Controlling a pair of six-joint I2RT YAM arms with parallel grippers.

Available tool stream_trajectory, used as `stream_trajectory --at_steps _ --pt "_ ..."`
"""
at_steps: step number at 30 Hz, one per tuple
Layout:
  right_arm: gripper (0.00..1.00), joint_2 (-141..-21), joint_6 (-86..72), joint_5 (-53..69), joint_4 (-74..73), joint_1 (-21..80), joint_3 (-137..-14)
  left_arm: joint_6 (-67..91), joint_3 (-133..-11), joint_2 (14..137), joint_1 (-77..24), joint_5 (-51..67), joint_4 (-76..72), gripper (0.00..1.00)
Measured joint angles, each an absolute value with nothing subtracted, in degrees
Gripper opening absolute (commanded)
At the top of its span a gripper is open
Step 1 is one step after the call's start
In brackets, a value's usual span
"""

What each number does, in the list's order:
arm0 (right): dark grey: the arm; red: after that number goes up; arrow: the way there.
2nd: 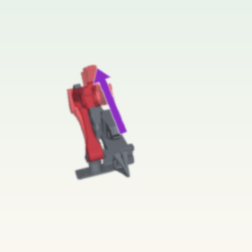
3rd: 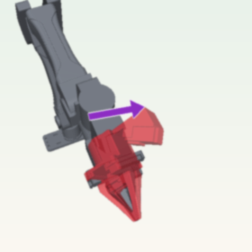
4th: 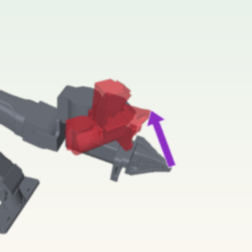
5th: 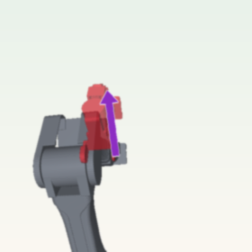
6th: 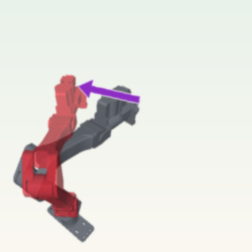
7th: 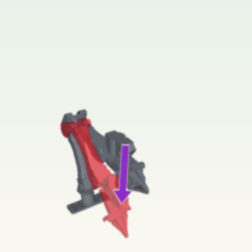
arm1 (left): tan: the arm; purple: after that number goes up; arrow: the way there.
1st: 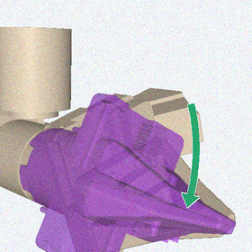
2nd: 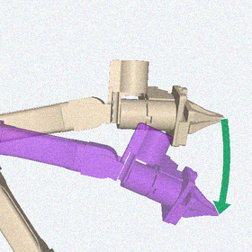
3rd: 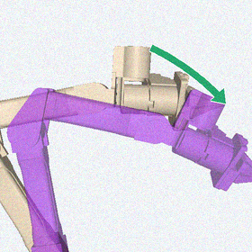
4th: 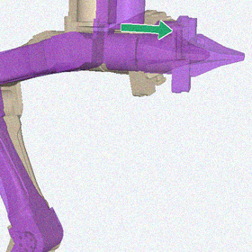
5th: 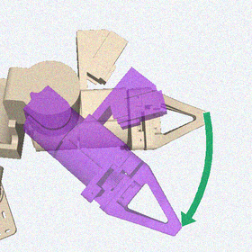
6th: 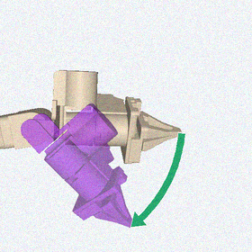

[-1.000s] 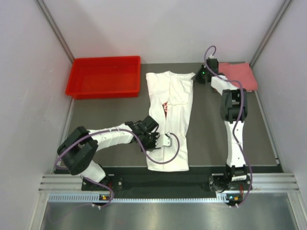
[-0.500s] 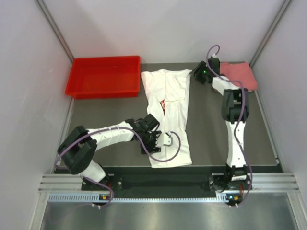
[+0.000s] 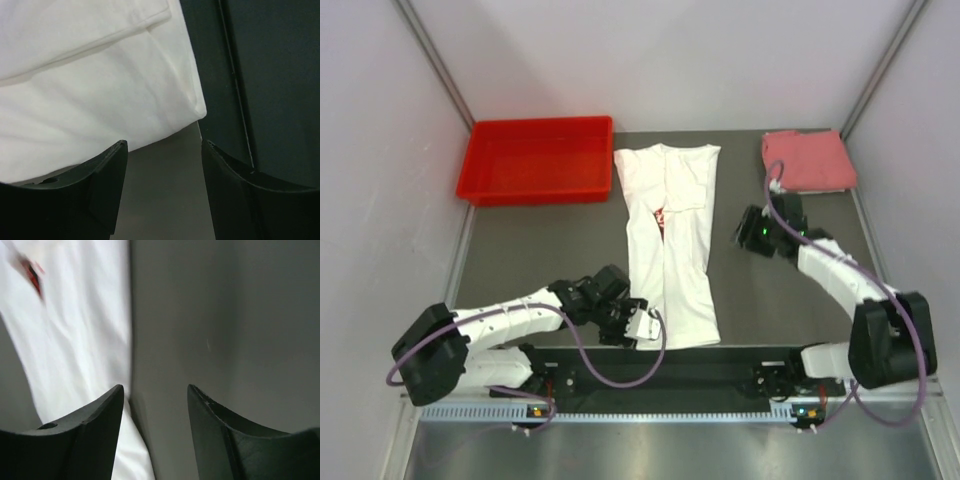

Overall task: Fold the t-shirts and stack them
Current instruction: Fold the tshirt

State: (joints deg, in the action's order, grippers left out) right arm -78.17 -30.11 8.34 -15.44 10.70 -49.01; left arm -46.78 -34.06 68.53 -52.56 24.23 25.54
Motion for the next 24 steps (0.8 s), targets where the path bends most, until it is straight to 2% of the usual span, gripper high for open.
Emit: stream_trajectory --at_steps 4,10,14,20,21,22,24 --pt "0.49 -67.2 -32.4 6.72 -24.67 18.85 -34.96 -48.25 -31.33 68.53 -54.76 24.16 21.3 0.66" --pt "0.49 -56.27 -39.83 4.16 -33.08 29.95 -27.7 -49.93 -30.28 71.16 -56.49 22.96 16.21 0.65" --pt "0.49 -55.64 -45.52 4.12 -30.48 36.16 -24.71 -50.78 -30.28 71.96 -56.77 22.46 15.55 0.65" --pt "0.45 -62.39 -51.64 7.09 -21.58 42.24 -24.49 -51.22 -30.28 72.31 -57.58 22.04 14.92 0.63" --pt "0.4 -63.22 -51.99 7.44 -20.51 42.81 -24.62 -51.35 -30.3 72.42 -57.87 21.98 14.76 0.61" --pt "0.37 -63.64 -52.25 7.64 -19.92 43.27 -24.64 -51.48 -30.35 72.62 -58.26 21.82 14.52 0.55" --pt "0.26 -64.01 -52.73 7.7 -19.62 43.48 -24.43 -51.81 -30.65 73.36 -59.27 21.43 14.2 0.35"
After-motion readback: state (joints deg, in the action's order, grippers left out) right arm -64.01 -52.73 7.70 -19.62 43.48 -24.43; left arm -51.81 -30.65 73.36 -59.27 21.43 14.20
